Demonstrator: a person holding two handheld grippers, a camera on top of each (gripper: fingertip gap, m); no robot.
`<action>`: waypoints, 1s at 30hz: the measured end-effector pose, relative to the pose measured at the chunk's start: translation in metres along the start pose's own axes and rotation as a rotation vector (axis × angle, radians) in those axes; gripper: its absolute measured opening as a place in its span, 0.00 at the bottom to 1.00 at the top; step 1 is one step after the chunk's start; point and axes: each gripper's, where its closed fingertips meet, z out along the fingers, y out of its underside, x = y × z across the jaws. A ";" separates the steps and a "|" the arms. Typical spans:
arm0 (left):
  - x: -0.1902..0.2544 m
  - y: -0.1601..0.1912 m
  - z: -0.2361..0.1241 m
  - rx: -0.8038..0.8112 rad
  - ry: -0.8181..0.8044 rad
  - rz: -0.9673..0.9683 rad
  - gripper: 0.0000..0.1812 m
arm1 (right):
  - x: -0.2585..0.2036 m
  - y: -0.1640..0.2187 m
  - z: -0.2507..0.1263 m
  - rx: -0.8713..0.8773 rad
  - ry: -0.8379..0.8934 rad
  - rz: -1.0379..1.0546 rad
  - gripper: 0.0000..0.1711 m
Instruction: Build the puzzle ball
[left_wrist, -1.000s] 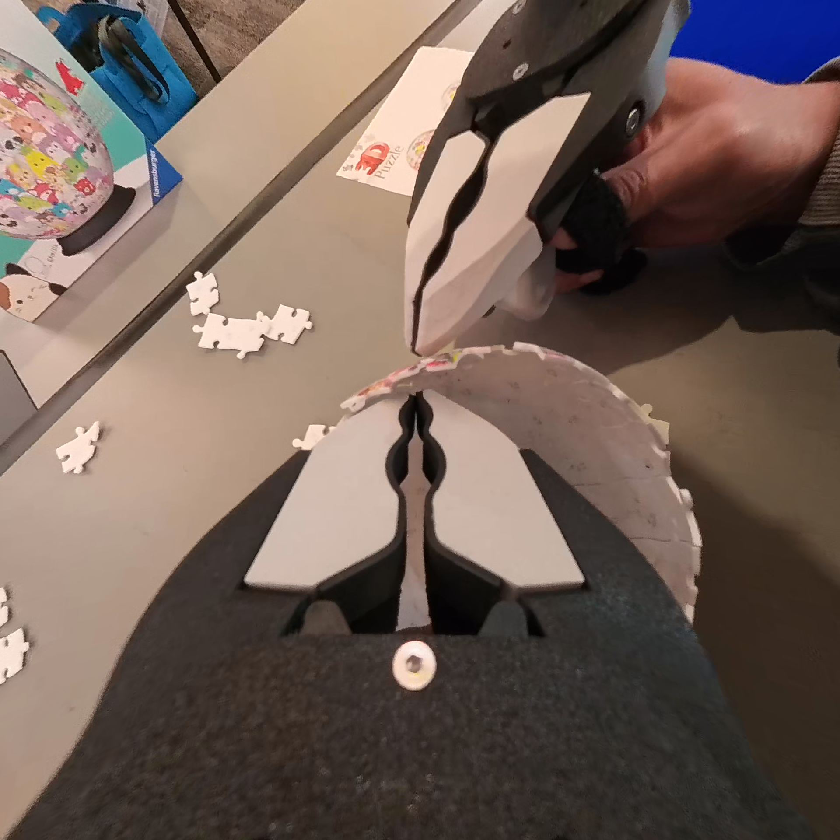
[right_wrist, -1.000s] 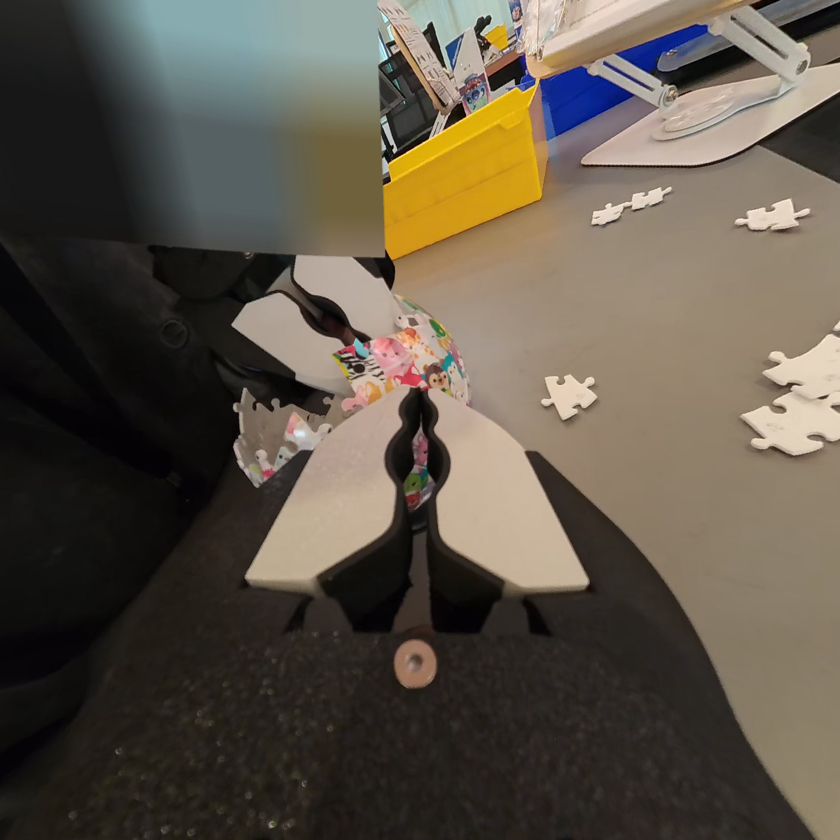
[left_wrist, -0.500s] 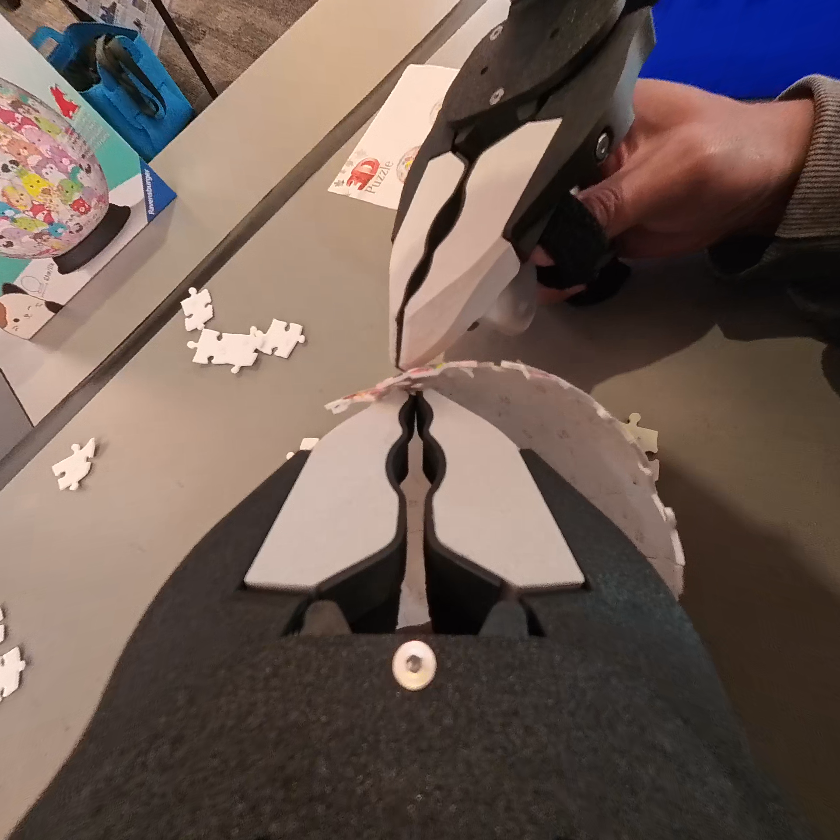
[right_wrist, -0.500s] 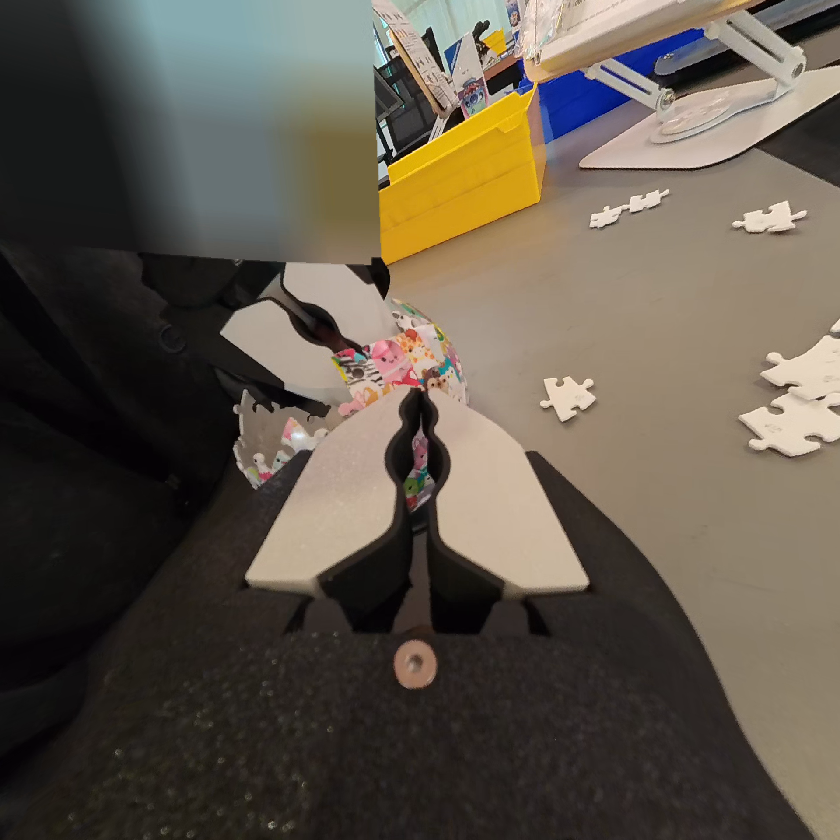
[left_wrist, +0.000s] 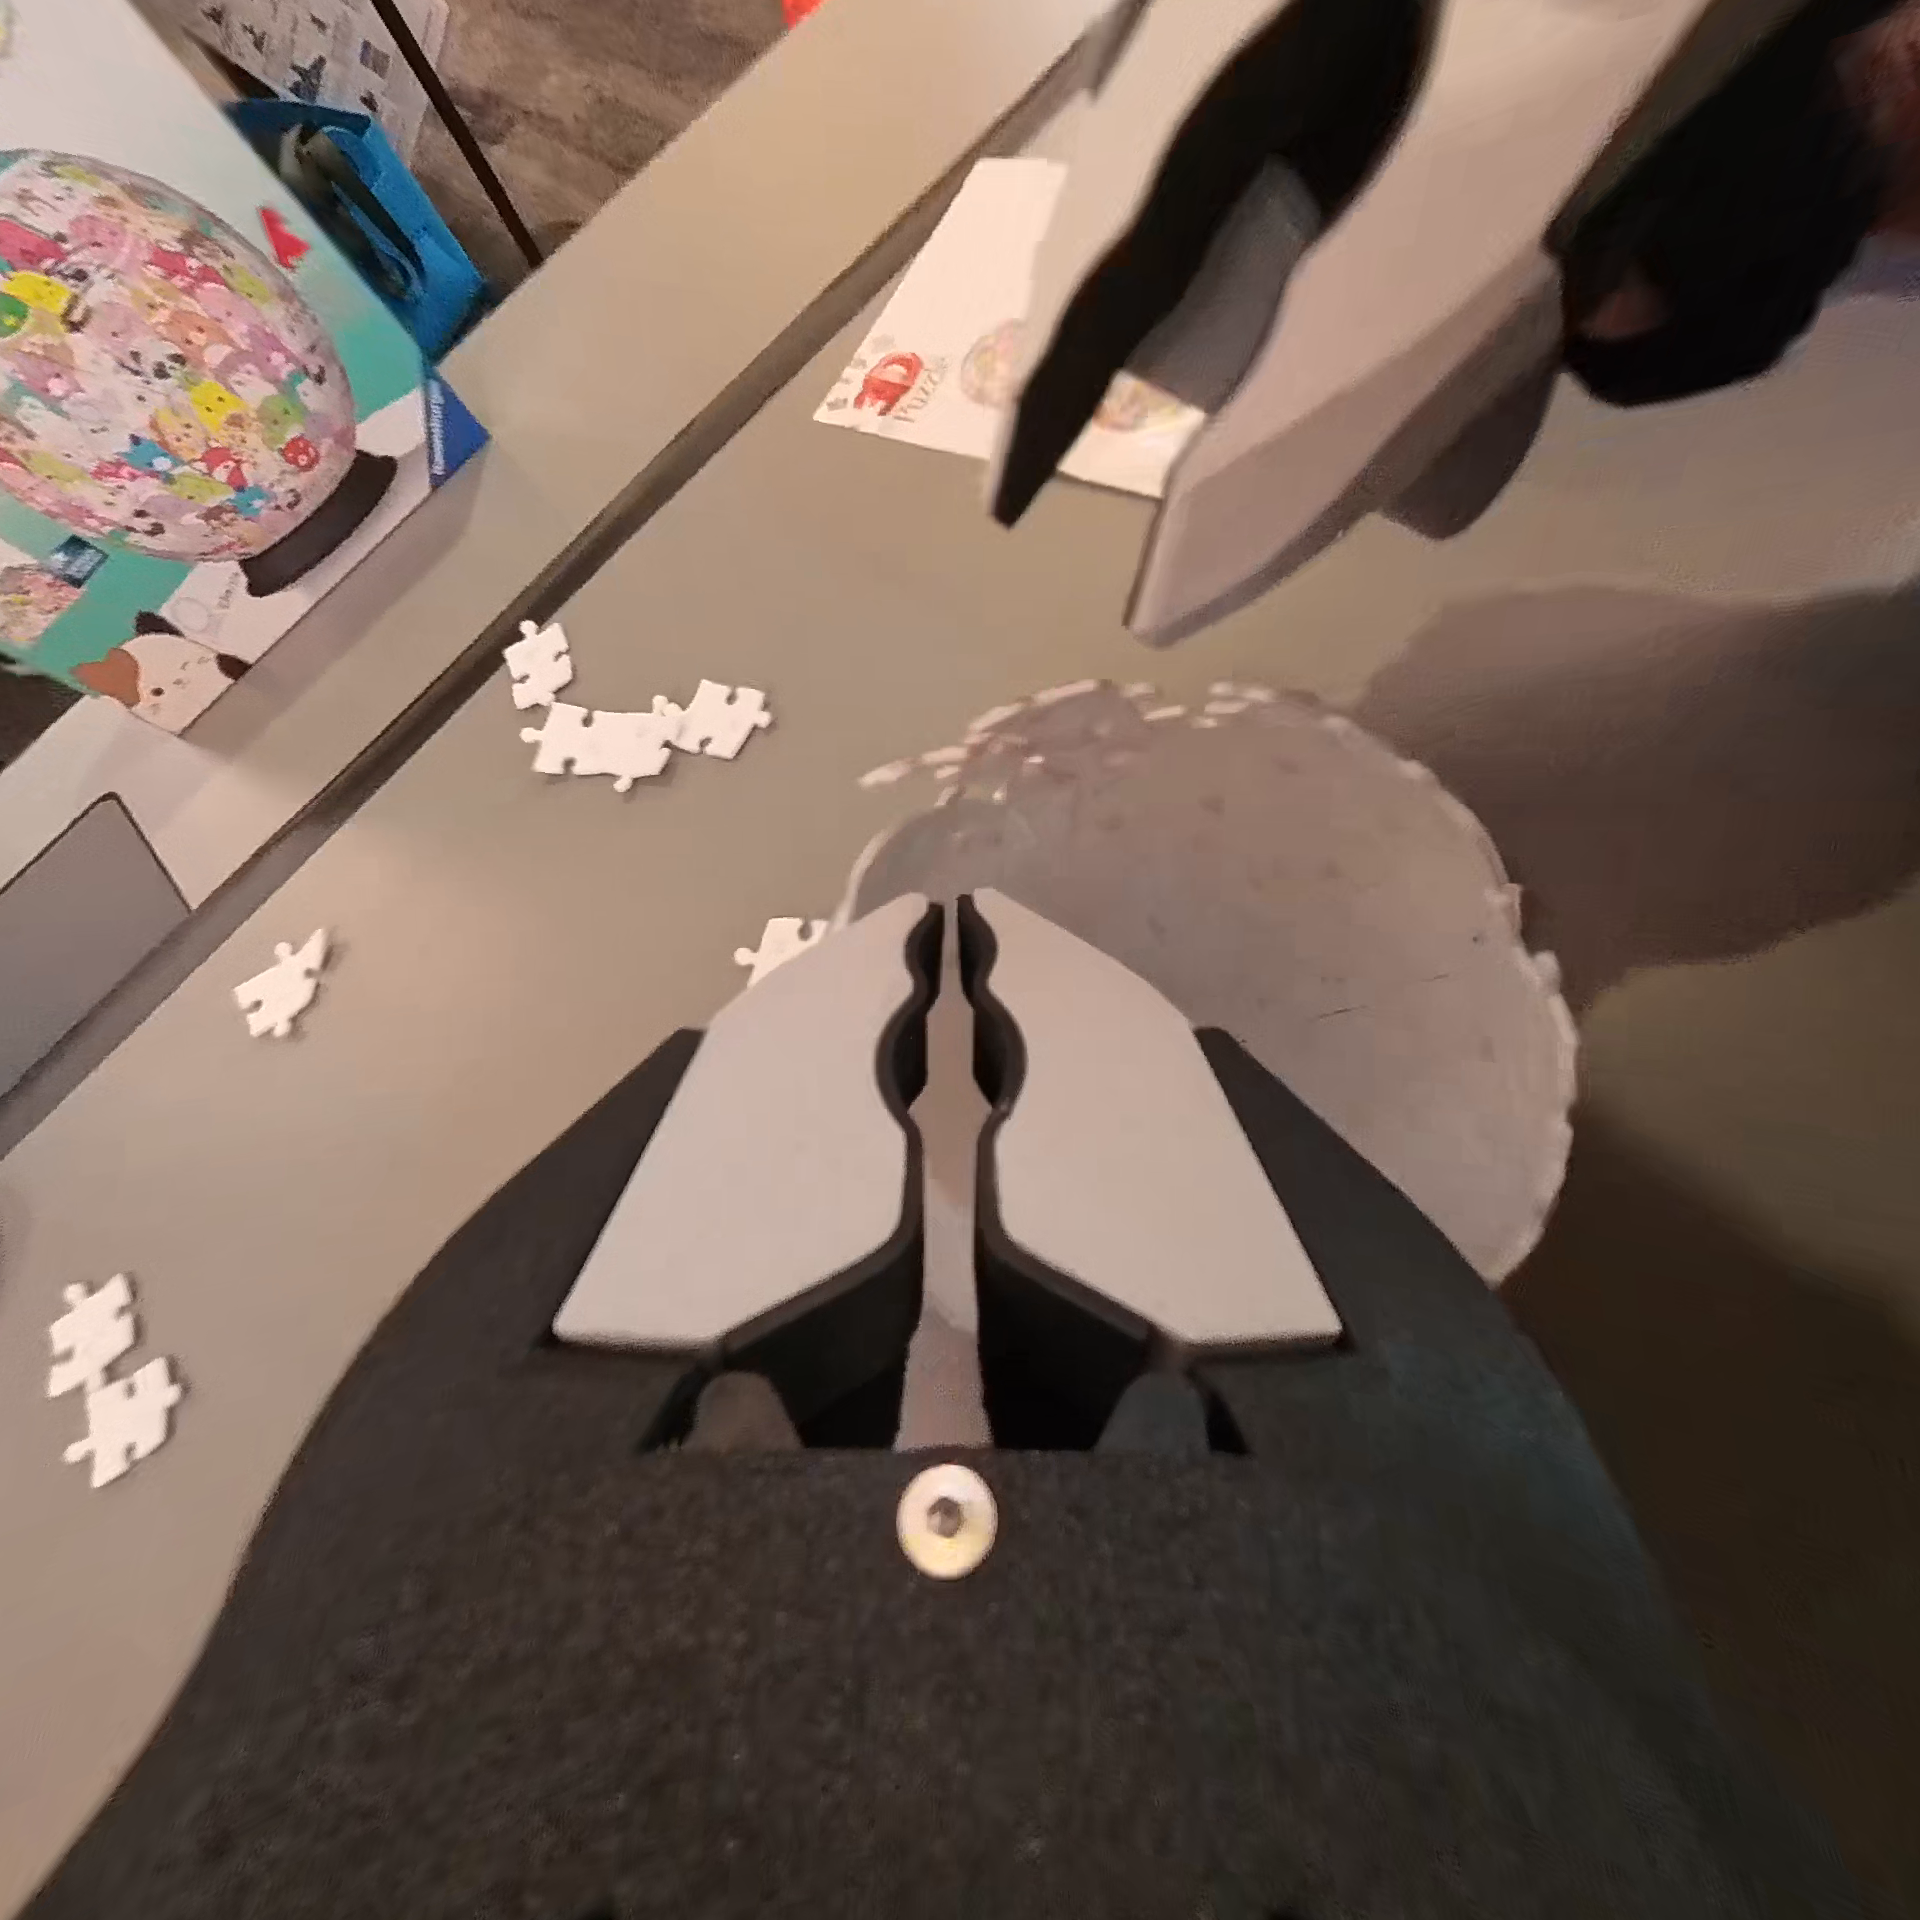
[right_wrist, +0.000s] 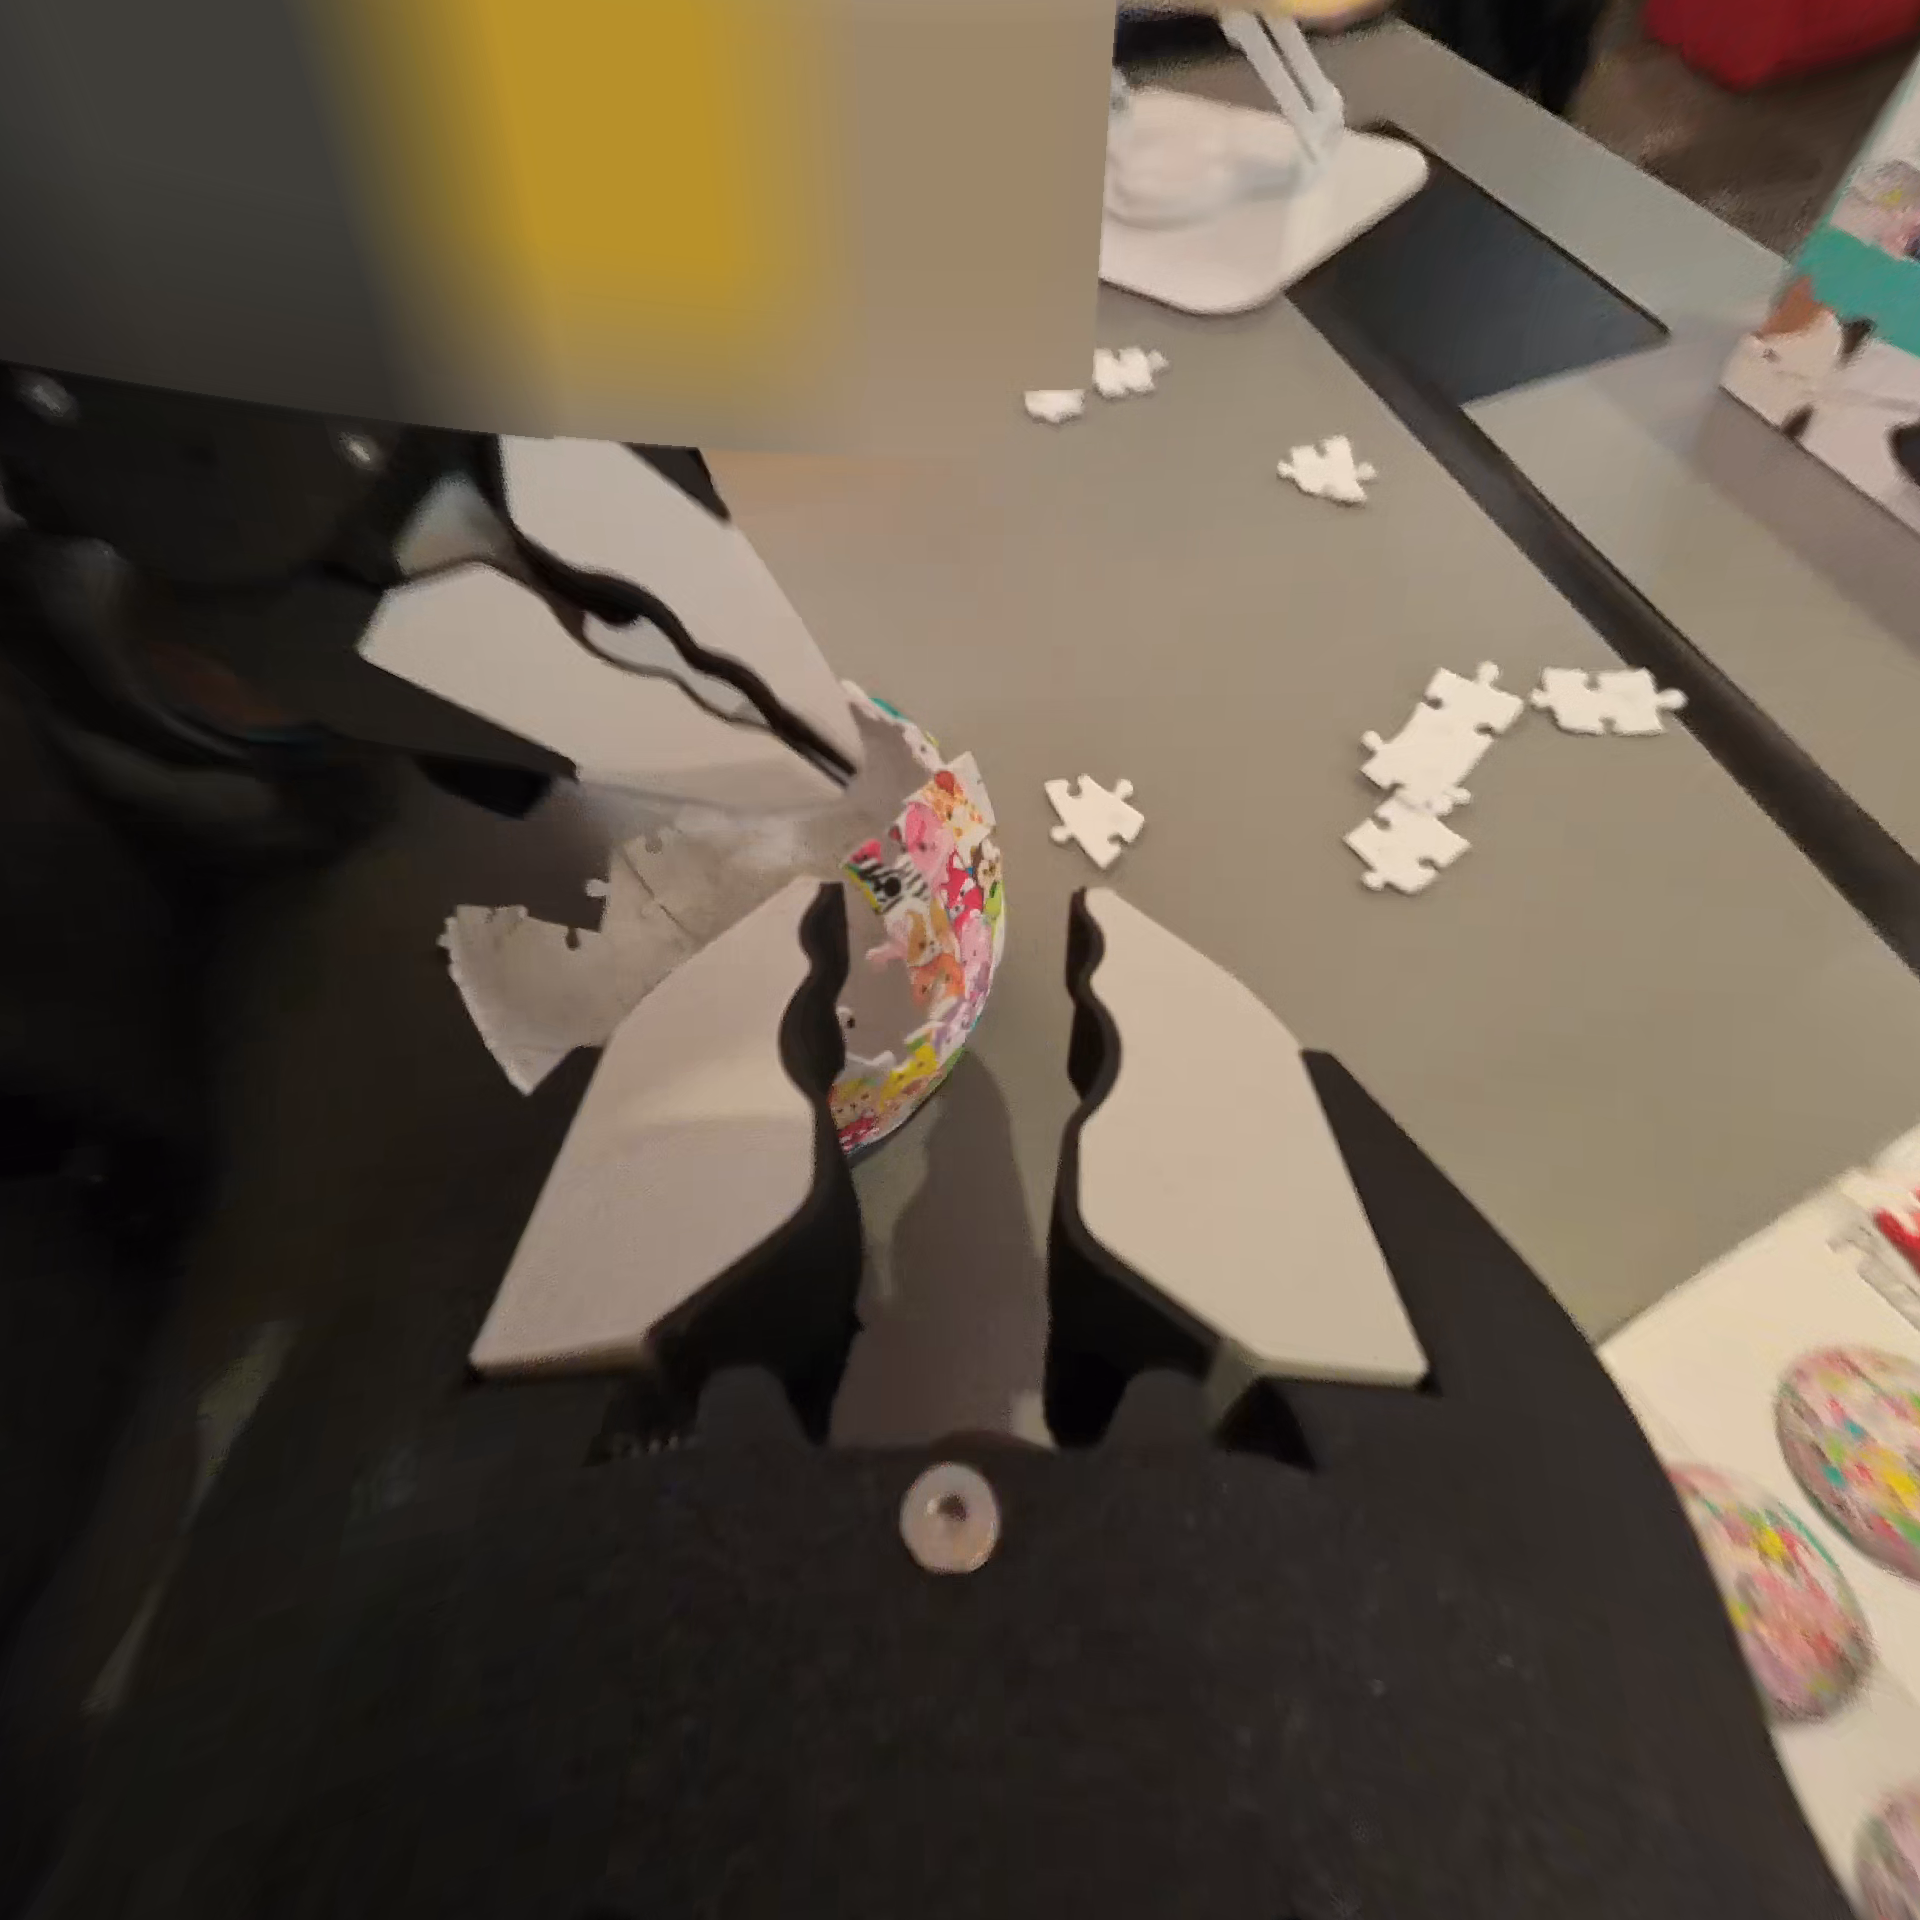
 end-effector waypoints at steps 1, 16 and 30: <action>-0.004 -0.001 -0.006 0.025 0.028 -0.028 0.02 | -0.004 0.000 0.001 -0.040 0.031 0.000 0.23; -0.113 -0.016 0.020 0.460 0.694 -0.455 0.22 | -0.016 0.000 0.015 -0.414 0.518 0.018 0.18; -0.109 0.004 0.027 0.388 0.873 -0.553 0.24 | -0.002 0.012 0.018 -0.719 0.704 0.022 0.15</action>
